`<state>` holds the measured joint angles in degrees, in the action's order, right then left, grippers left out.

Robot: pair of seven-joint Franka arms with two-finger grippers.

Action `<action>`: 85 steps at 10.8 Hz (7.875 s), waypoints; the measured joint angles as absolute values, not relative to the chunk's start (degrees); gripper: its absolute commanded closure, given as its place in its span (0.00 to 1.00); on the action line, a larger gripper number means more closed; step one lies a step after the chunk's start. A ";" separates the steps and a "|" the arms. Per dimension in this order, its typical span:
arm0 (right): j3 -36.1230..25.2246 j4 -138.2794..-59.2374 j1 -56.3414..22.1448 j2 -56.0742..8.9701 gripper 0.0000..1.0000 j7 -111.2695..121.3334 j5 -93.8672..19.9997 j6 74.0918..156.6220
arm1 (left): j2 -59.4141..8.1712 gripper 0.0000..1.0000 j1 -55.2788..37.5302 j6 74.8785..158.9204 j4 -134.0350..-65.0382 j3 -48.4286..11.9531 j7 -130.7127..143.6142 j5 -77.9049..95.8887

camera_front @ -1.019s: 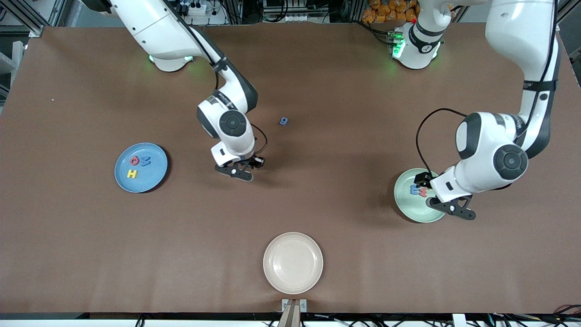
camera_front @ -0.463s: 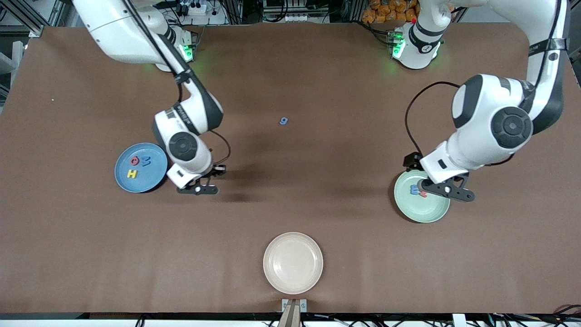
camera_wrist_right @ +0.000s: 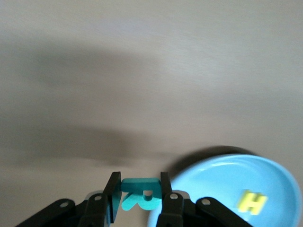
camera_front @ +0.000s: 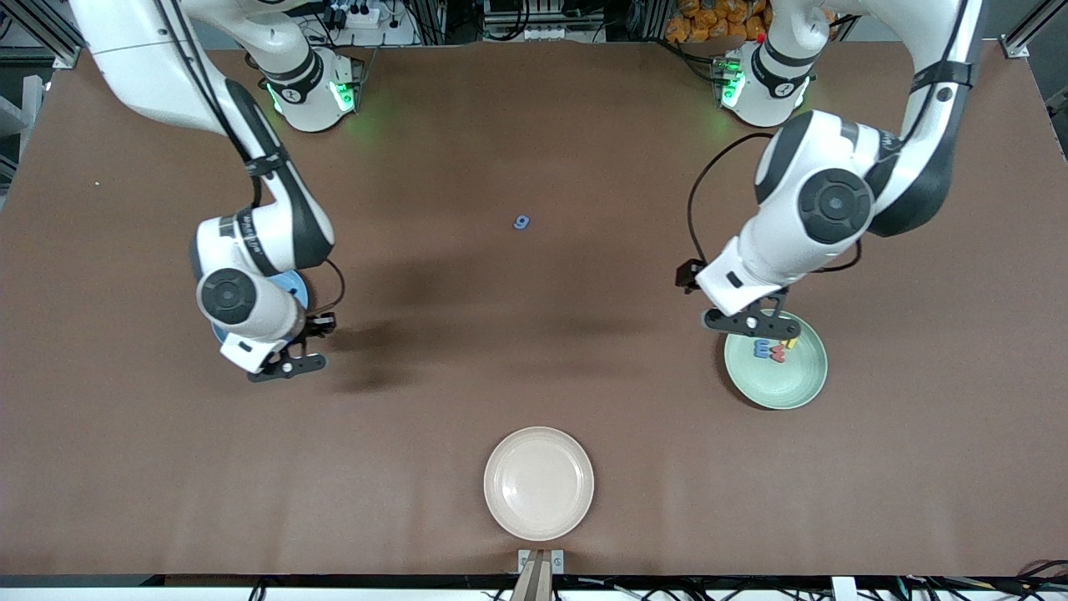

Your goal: Sort uppercase to blue plate, lowercase to green plate

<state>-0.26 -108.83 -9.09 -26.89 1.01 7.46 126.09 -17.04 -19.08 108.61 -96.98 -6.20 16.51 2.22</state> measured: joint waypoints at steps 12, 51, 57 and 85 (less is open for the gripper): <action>-6.80 -120.13 -8.06 -25.60 0.47 20.24 -3.04 129.45 | -22.09 0.00 -30.23 114.28 -100.70 -11.98 39.83 2.23; -3.11 -85.11 -0.75 -4.21 0.00 1.35 2.41 85.73 | -38.04 0.42 -45.93 143.02 -106.52 -16.56 41.62 -14.76; -2.99 -84.41 -0.60 -4.20 0.00 1.15 -0.19 87.34 | -37.94 0.93 -46.19 142.75 -106.51 -16.19 41.65 -15.05; -2.57 -84.13 -0.51 -3.56 0.00 -0.51 -0.72 87.91 | -18.02 1.00 -4.73 130.95 -118.82 -9.89 4.47 -13.86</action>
